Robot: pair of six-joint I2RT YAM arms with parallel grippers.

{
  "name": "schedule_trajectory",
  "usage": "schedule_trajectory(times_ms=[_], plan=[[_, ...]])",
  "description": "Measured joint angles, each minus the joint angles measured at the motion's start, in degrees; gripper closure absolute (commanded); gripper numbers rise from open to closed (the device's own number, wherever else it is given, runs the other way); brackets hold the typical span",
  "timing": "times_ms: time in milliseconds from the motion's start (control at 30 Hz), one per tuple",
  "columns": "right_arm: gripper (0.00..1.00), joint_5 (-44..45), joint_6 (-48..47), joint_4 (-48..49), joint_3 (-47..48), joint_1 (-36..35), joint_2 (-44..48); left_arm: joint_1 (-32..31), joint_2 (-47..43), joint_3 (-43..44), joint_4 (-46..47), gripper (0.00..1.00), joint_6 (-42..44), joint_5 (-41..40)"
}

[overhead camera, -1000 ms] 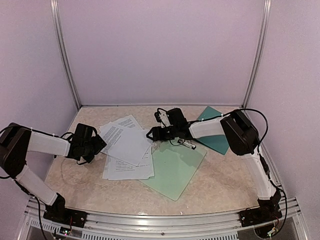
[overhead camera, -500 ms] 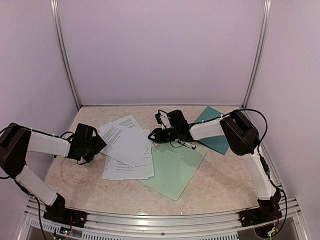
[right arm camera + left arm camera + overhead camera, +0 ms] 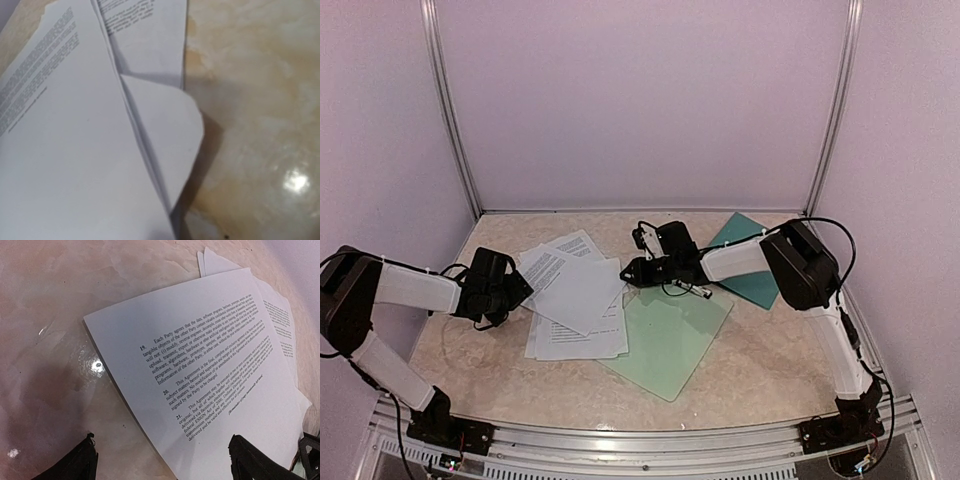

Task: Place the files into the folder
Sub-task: Pick up the file from the center of the board.

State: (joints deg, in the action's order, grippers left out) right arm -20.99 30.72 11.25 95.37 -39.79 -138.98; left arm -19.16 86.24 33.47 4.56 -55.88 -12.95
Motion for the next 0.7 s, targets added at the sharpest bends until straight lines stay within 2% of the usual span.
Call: schedule_trajectory(times_ms=[167,300,700], plan=[[0.94,0.0,0.0,-0.3,-1.0,0.2,0.7,0.0,0.0,0.0,-0.1,0.11,0.1,0.0],[1.00,0.0,0.0,-0.7,-1.5,0.3,1.2,0.0,-0.1,0.0,-0.1,0.11,0.3,0.0],[1.00,-1.4,1.8,0.7,-5.2,0.3,5.4,0.3,-4.3,-0.6,-1.1,0.10,0.8,0.6]])
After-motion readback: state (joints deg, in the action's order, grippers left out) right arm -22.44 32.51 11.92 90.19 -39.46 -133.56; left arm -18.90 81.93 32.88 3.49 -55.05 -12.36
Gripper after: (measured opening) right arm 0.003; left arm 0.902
